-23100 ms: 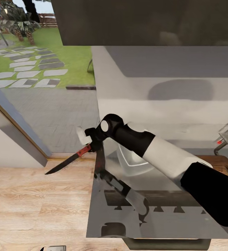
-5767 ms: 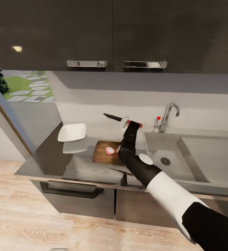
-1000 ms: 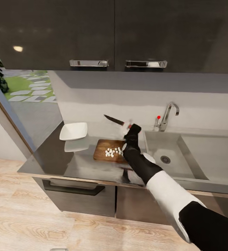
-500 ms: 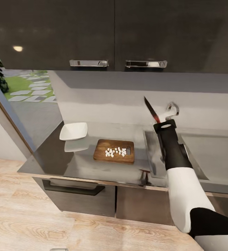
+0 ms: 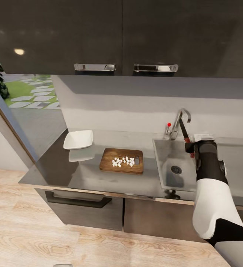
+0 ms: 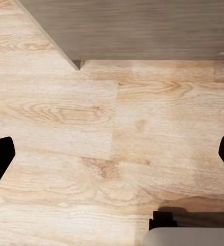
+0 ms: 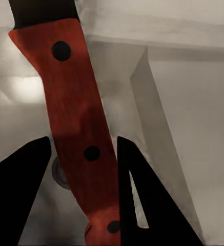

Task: In the kitchen, take the Vidalia onion out of the sink, dice it on the chopping board with the paring knife, put the diced onion into the bowl on the countertop, then place both the paring knife and the chopping board into the sink.

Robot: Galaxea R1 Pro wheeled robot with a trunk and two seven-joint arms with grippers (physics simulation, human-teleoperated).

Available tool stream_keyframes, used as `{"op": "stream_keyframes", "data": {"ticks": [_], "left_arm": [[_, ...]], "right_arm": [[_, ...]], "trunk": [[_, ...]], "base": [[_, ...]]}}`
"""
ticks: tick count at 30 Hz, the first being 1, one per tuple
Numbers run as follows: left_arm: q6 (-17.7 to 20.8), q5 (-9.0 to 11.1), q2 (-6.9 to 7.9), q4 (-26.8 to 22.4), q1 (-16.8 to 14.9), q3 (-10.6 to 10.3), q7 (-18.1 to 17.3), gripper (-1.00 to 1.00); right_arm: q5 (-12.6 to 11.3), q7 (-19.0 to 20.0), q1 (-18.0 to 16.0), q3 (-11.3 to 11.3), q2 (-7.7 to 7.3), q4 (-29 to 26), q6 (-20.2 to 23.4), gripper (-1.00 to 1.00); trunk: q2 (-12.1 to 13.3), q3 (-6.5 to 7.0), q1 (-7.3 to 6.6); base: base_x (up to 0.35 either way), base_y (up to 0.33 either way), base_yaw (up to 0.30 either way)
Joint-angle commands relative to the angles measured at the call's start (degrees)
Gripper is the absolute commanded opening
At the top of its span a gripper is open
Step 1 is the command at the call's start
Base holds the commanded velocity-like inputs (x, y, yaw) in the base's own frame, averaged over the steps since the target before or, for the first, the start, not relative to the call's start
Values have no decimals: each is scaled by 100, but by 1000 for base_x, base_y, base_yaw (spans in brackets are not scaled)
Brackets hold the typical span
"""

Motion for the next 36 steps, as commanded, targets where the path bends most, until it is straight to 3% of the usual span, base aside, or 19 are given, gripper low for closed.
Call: {"op": "stream_keyframes", "data": {"ticks": [1, 10, 14, 24, 36], "left_arm": [[-30, 32, -3, 19, -8, -49, 11, 100], [-30, 32, -3, 19, -8, -49, 12, 100], [-30, 32, -3, 19, -8, -52, 12, 100], [-30, 32, -3, 19, -8, -49, 12, 100], [-30, 32, -3, 19, -8, -49, 12, 100]], "right_arm": [[58, 54, -6, -19, 18, 63, 84, -100], [9, 70, -3, -11, 82, 957, 142, -100], [-14, 89, -3, -14, 168, 1021, 109, -100], [-19, 161, -3, -25, 154, 1050, -418, -100], [-2, 153, -3, -89, 139, 1052, -45, -100]], "trunk": [[-12, -11, 3], [-12, -11, 3], [-12, -11, 3], [-12, -11, 3], [-12, -11, 3]], "base": [[0, 0, 0], [0, 0, 0], [0, 0, 0], [0, 0, 0], [0, 0, 0]]}}
